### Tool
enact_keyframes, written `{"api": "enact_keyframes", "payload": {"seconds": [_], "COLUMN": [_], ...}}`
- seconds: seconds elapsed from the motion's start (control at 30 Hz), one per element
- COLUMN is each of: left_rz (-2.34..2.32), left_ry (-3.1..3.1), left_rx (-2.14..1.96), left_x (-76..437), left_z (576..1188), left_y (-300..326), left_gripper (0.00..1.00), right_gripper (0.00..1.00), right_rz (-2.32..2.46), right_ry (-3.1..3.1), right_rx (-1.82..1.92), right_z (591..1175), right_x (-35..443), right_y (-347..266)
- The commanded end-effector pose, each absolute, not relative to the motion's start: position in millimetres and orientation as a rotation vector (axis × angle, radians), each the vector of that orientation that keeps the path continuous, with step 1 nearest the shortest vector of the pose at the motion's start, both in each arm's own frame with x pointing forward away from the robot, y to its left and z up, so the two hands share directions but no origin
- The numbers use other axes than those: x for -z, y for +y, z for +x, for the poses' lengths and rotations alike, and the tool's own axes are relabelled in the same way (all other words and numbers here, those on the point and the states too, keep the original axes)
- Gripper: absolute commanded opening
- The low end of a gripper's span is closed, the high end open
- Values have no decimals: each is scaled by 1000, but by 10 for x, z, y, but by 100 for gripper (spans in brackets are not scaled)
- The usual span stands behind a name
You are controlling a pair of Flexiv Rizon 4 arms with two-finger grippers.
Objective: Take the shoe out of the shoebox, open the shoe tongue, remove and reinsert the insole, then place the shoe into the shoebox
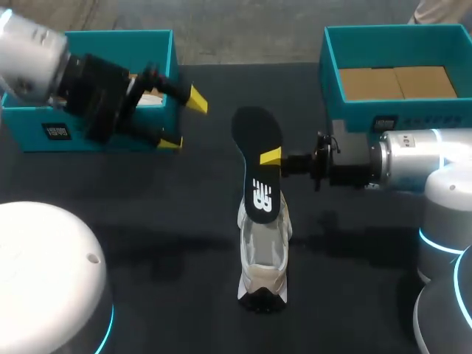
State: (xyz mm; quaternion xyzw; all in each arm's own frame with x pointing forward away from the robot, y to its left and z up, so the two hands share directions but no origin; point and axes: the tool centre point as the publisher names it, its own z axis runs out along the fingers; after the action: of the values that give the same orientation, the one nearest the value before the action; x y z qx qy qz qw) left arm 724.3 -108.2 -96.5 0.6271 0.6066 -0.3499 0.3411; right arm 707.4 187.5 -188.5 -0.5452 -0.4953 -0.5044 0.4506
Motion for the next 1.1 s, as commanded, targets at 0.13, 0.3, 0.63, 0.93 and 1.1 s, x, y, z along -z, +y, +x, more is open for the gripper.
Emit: {"api": "enact_keyframes", "payload": {"seconds": [0.13,0.3,0.63,0.93,1.1], "left_rz": [1929,2028,2144,2259,2320], "left_ry": [1798,1915,2094,2206,2241], "left_rx": [758,656,489,395,326], "left_x": [712,632,467,461,440], "left_z": [7540,7663,7756,7694,7705], "left_y": [-1152,-1234,-1405,-1634,-1801], "left_gripper": [100,100,100,100,100], "right_gripper": [0,0,0,0,0], "right_rz": [-1352,-1352,-1352,-1352,-1352], "right_ry": [-1226,-1226,-1226,-1226,-1226], "right_rx": [1246,1246,1246,1246,1246], "right_z": [7070,7070,7070,7070,7070], "right_x": [1886,1886,1886,1886,1886], "right_y": [1896,1896,1896,1896,1896]}}
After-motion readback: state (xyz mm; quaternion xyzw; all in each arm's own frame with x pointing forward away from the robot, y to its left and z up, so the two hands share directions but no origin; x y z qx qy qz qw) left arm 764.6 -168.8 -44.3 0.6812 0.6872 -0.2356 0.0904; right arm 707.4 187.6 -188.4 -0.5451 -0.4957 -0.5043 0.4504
